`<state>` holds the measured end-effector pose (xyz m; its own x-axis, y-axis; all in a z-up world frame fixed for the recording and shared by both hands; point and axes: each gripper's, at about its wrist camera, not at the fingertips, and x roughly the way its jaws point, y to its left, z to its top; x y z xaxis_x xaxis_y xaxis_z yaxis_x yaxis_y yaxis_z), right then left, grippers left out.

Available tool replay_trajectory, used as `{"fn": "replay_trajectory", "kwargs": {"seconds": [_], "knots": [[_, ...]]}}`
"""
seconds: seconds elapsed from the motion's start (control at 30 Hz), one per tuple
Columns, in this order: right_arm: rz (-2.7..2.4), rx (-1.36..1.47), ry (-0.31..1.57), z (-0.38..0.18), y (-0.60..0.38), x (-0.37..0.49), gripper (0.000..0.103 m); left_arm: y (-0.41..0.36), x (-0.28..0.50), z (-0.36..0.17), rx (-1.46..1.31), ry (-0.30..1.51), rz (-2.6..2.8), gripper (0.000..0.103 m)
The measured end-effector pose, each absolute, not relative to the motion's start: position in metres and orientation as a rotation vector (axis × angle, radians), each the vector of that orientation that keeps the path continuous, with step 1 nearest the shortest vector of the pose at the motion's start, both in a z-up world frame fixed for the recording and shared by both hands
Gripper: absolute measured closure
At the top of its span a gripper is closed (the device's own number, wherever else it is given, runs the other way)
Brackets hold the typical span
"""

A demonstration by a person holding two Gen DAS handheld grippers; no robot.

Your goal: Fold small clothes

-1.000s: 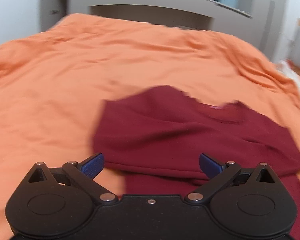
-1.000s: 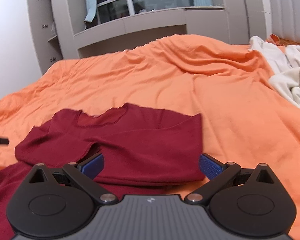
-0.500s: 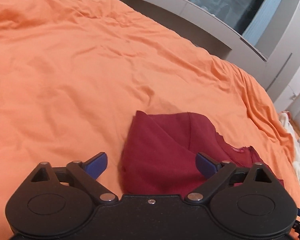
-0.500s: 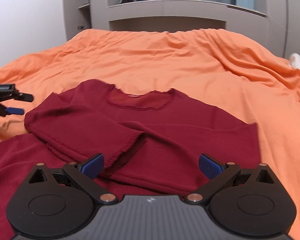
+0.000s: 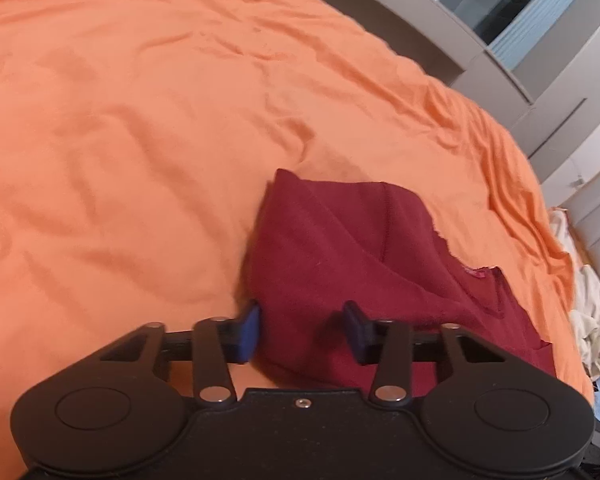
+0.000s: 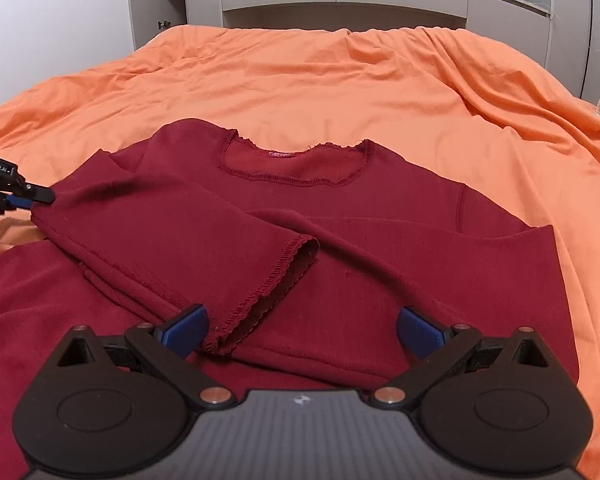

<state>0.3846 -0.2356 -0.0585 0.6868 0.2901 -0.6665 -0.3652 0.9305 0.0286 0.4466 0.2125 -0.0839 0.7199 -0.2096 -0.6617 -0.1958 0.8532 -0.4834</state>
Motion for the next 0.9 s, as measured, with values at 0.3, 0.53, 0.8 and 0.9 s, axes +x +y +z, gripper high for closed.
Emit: {"fn": "replay_trajectory", "kwargs": {"seconds": [0.3,0.53,0.8,0.9], "knots": [[0.362,-0.142,0.721,-0.06,-0.232,0.382,0.0,0.196,0.438,-0.055,-0.345,0.77,0.109,0.092],[0.361,-0.148,0.721,-0.06,-0.232,0.381,0.0,0.19,0.438,-0.061,-0.244,0.801,0.162,0.094],[0.342,-0.223,0.715,-0.047,-0.232,0.357,0.0,0.179,0.416,-0.04,-0.238,0.766,0.105,0.037],[0.34,-0.278,0.696,-0.042,-0.234,0.338,0.0,0.167,0.397,-0.027,-0.202,0.734,0.092,0.023]]}}
